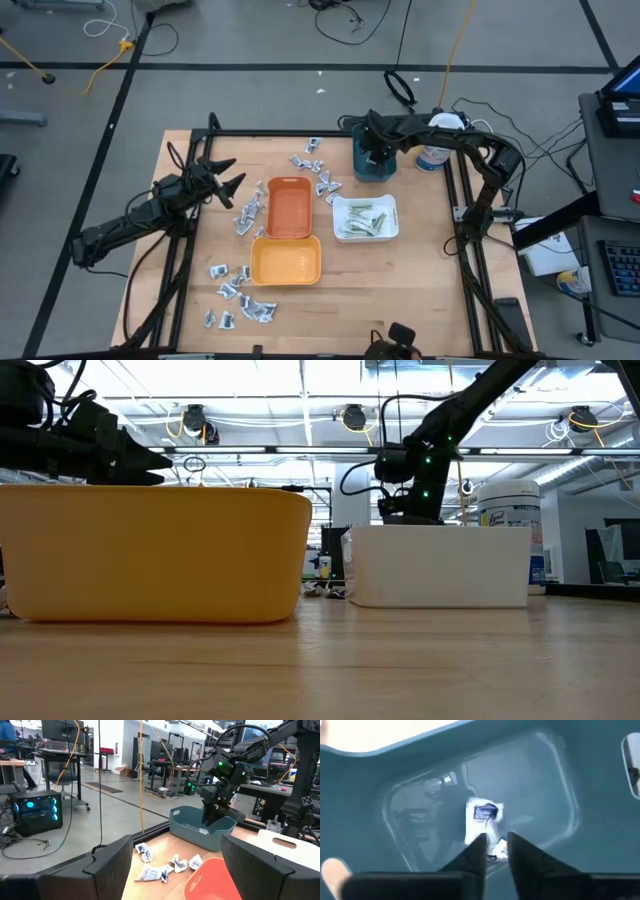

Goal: Pick & Place First Aid Supplies
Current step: Put the blue sachet into the blue bin

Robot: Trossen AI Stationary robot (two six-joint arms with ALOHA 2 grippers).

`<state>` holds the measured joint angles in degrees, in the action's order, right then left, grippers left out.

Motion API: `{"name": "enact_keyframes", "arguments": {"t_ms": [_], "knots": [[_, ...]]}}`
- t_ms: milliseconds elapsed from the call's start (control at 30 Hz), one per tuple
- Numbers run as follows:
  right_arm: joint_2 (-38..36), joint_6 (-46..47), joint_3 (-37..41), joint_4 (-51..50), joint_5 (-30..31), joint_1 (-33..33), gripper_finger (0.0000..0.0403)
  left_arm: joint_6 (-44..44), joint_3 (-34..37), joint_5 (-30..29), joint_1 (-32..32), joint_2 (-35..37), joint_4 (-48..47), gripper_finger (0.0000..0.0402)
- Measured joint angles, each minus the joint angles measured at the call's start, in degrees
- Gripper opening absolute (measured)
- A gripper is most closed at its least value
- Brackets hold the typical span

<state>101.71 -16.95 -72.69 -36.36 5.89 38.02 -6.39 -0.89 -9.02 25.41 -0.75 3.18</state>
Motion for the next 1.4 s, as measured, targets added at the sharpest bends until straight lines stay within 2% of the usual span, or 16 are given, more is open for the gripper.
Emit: {"name": "enact_keyframes", "arguments": {"t_ms": [200, 367, 533, 800, 933, 1133, 1400], "knots": [[0.0, 4.5, -0.2, -0.7, 2.3, -0.2, 0.0194, 0.0, 0.0, 0.0, 0.0, 0.0, 0.0, 0.0308], [0.0, 11.9, -5.7, -7.7, 5.1, -0.3, 0.0242, 0.0, 0.0, 0.0, 0.0, 0.0, 0.0, 0.0308], [0.0, 24.5, -10.9, -12.3, 9.3, -1.1, 0.0248, 0.0, 0.0, 0.0, 0.0, 0.0, 0.0, 0.0308], [0.0, 41.7, -16.3, -14.8, 13.5, -5.2, 0.0233, 0.0, 0.0, 0.0, 0.0, 0.0, 0.0, 0.0308], [1.2, 51.0, -18.8, -16.5, 13.6, -8.1, 0.0227, 0.0, 0.0, 0.0, 0.0, 0.0, 0.0, 0.0308], [6.7, 58.4, -24.6, -16.8, 8.3, -12.7, 0.0228, 0.0, 0.0, 0.0, 0.0, 0.0, 0.0, 0.0308], [12.5, 61.6, -29.9, -16.4, 0.7, -15.1, 0.0226, 0.1, 0.0, 0.0, 0.0, 0.0, 0.0, 0.0308]]}}
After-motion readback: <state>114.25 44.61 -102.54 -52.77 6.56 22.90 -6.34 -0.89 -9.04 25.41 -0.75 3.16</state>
